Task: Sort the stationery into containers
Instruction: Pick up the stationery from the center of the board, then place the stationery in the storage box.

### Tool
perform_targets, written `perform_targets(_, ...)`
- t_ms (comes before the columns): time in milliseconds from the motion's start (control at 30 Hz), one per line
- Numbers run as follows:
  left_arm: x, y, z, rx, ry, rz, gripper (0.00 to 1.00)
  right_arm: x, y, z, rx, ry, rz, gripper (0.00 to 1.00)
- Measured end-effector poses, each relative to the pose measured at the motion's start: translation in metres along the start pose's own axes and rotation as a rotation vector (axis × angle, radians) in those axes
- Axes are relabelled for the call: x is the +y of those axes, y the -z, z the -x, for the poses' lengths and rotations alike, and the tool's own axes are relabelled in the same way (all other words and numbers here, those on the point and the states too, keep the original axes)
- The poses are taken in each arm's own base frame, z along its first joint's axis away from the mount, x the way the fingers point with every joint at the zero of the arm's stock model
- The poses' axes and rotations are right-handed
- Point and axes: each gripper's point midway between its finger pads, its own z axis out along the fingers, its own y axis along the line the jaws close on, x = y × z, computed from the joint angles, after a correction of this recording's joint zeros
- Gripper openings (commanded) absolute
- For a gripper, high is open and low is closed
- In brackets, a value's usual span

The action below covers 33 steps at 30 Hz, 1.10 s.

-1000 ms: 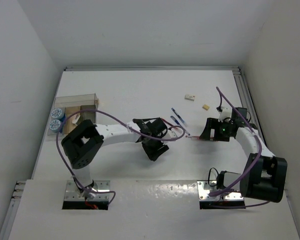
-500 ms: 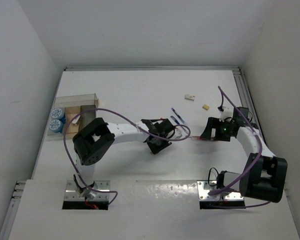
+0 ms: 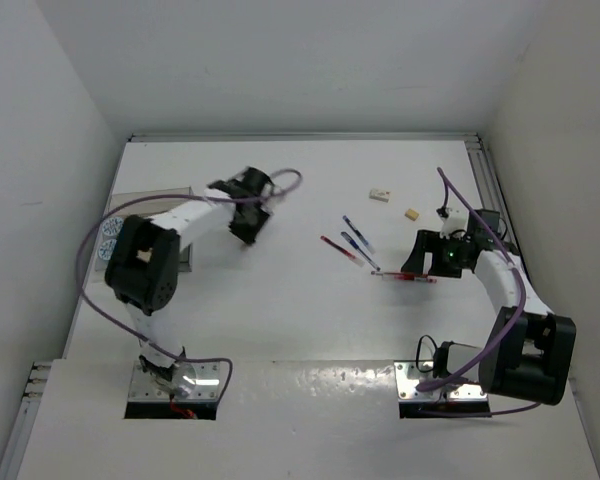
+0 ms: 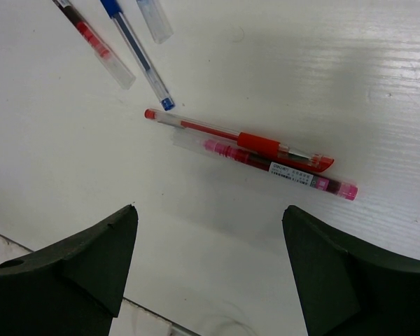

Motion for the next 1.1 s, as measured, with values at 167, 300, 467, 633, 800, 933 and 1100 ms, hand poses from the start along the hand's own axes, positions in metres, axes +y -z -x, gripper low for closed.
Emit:
perform_targets(167,0.145,0.08,-0.007,-0.132,0.257,0.21,0.02,0.007,-0.003,-0.002,0.016,0.036,0.01,0.82)
perform_targets(300,0.207,0.138,-0.04,-0.203,0.38,0.281,0.02,0.017,-0.012,-0.007,0.051,0.124,0.002,0.82)
perform_targets(467,0.237,0.145,-0.103,-0.131,0.469,0.25,0.03,0.022,-0.022,-0.008,0.094,0.175,-0.012,0.82)
perform_targets(633,0.244,0.134,-0.155,-0.049,0.529,0.197,0.04,0.021,-0.028,-0.006,0.104,0.192,-0.028,0.82)
perform_targets(800,0.246,0.116,-0.177,0.0,0.556,0.145,0.15,0.019,-0.029,-0.005,0.102,0.196,-0.04,0.82)
perform_targets(933,0.238,0.105,-0.185,0.024,0.556,0.106,0.33,0.017,-0.029,-0.005,0.103,0.198,-0.049,0.82)
perform_targets(1100,0.235,0.098,-0.184,0.019,0.55,0.082,0.58,0.013,-0.029,-0.005,0.109,0.231,-0.057,0.81)
